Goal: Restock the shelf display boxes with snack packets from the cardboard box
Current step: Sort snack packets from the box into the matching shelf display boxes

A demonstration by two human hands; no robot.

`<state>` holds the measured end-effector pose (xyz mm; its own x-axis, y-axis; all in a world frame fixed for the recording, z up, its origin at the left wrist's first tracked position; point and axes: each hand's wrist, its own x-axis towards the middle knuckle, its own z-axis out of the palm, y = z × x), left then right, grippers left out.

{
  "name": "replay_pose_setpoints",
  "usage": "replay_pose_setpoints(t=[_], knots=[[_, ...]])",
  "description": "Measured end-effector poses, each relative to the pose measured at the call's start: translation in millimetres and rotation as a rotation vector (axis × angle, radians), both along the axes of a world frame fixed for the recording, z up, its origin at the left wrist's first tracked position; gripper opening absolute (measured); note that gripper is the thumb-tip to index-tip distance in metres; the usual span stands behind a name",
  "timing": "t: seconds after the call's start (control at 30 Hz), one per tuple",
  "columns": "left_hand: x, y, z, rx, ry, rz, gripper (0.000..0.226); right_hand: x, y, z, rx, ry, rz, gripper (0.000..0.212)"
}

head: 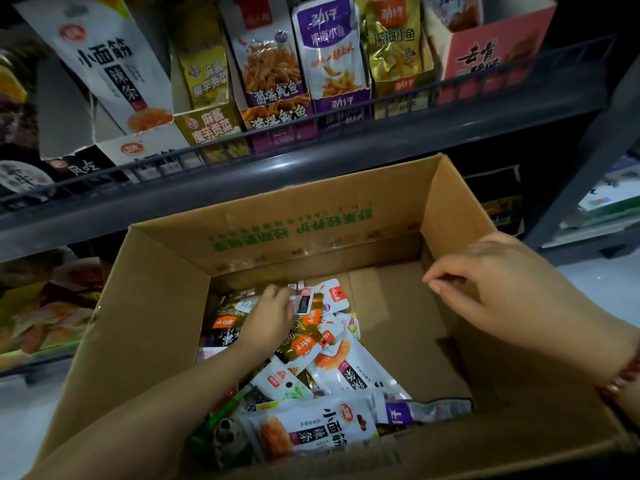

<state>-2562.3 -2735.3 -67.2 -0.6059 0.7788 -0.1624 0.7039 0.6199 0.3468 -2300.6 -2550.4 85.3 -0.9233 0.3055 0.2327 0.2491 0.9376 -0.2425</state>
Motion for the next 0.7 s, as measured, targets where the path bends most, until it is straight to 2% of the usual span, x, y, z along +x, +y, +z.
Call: replay_pose_setpoints(t=[0.1, 0.17, 0.27, 0.3, 0.4, 0.53, 0.63, 0.7], knots=[[2, 4, 5, 0.035, 0.006, 0.079, 0.043, 0, 0, 0, 0.000, 0.006, -0.007, 0.013], [-1, 5, 3, -0.037, 0.047, 0.088, 0.043, 0, 0, 0, -0.007, 0.002, -0.011, 0.015], [-11, 6, 0, -0.168, 0.205, 0.015, 0.039, 0, 1, -1, -0.013, -0.008, -0.002, 0.015], [-16, 7, 0, -0.190, 0.189, -0.007, 0.036, 0, 1, -1, -0.017, -0.010, -0.001, 0.015], [-31, 11, 7, -0.217, -0.047, -0.039, 0.020, 1, 2, -1, -0.035, -0.005, -0.001, 0.015], [-41, 15, 18, -0.228, -0.203, -0.084, 0.008, 0, 3, -2, -0.049, -0.009, -0.006, 0.014], [-41, 16, 18, -0.187, -0.493, -0.044, 0.008, 0, 2, -2, -0.043, -0.004, 0.004, 0.011], [-40, 17, 20, -0.261, -0.566, -0.087, 0.029, 0, 2, -2, -0.050, -0.002, 0.002, 0.010]])
